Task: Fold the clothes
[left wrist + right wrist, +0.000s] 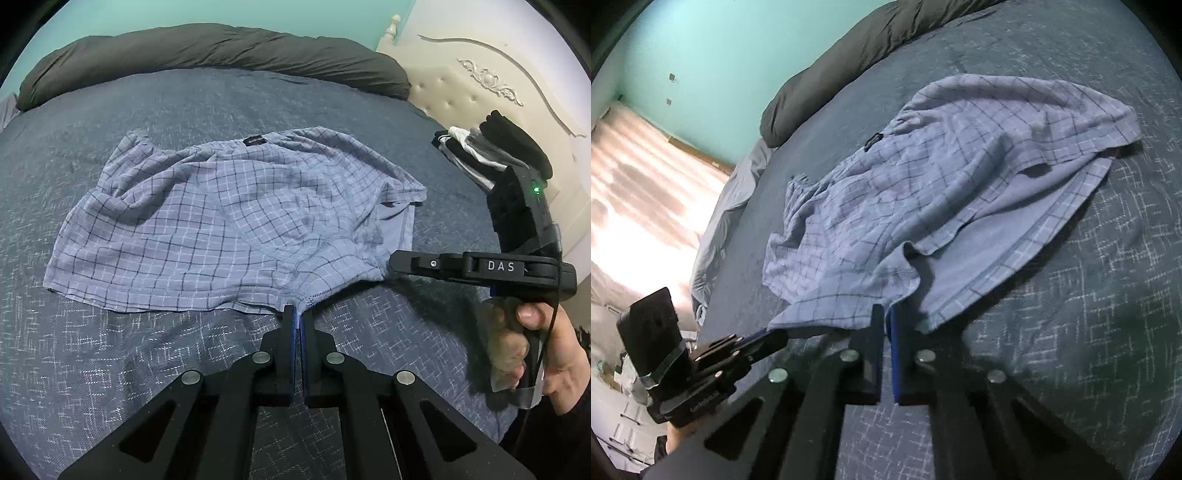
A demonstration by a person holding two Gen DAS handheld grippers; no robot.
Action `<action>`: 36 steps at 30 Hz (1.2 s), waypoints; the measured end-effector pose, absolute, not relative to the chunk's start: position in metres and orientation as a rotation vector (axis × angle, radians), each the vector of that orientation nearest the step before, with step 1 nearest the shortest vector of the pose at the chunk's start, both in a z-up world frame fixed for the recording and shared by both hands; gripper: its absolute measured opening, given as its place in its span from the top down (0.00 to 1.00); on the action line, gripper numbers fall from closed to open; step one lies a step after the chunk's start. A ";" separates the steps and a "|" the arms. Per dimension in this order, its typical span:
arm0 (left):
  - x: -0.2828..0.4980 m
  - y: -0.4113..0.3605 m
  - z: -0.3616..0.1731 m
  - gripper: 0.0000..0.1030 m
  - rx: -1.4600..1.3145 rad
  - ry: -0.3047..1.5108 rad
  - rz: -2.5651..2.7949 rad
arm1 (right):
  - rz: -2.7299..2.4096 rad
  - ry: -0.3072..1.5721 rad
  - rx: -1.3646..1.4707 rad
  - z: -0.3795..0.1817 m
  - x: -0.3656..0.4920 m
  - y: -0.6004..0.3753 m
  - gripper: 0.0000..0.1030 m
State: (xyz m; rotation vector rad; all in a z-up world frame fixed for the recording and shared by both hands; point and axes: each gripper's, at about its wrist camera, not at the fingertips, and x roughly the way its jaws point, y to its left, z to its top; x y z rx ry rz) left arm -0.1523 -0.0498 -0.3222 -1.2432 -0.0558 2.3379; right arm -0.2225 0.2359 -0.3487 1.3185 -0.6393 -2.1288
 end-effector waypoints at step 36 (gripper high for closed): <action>-0.176 -0.129 -0.316 0.61 -1.282 -0.385 2.521 | -2.292 -1.030 1.287 -0.338 -0.249 0.341 0.64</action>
